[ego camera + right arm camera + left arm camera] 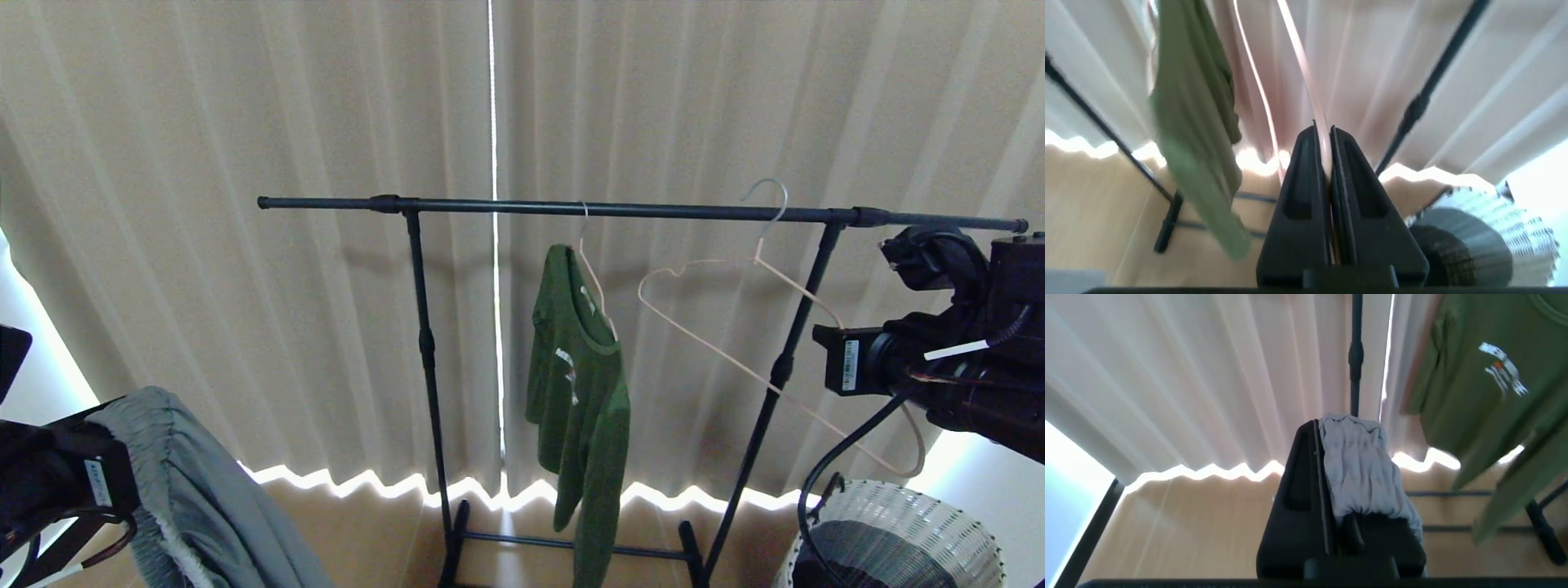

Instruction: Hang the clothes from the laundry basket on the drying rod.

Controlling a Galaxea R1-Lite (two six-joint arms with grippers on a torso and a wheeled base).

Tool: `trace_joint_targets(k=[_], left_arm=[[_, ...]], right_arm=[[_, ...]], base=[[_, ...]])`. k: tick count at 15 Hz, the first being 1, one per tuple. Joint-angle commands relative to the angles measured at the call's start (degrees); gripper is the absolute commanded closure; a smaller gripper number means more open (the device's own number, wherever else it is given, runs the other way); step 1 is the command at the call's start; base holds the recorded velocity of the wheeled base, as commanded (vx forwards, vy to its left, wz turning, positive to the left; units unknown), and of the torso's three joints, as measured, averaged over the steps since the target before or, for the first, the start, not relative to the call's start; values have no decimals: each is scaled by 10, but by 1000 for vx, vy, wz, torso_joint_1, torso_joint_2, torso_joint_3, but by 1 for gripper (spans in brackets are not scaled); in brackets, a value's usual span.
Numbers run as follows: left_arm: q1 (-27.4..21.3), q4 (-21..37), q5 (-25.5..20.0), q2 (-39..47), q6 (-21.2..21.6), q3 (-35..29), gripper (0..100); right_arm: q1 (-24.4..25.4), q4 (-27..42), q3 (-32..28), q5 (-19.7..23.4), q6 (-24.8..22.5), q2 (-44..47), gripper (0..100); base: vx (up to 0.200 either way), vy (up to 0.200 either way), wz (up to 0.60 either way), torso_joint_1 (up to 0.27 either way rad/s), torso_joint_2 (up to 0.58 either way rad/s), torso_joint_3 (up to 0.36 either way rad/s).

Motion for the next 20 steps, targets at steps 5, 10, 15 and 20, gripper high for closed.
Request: trace_joint_targets(k=[5,10,15,20], left_arm=[[-1,0,0,2,-1,1,100],[-1,0,0,2,-1,2,100],[-1,0,0,3,-1,5,100],[-12,1,0,14,-1,12,100]], right_arm=[[1,0,0,0,0,1,100],[1,0,0,-1,-4,0,100],[4,-11,19,1,-3,-20,100],[5,-176,92,85,-4,-19,100]], base=[[-120,0,0,2,5,0],[0,0,0,0,0,0],[0,0,0,0,0,0],[0,0,0,0,0,0]])
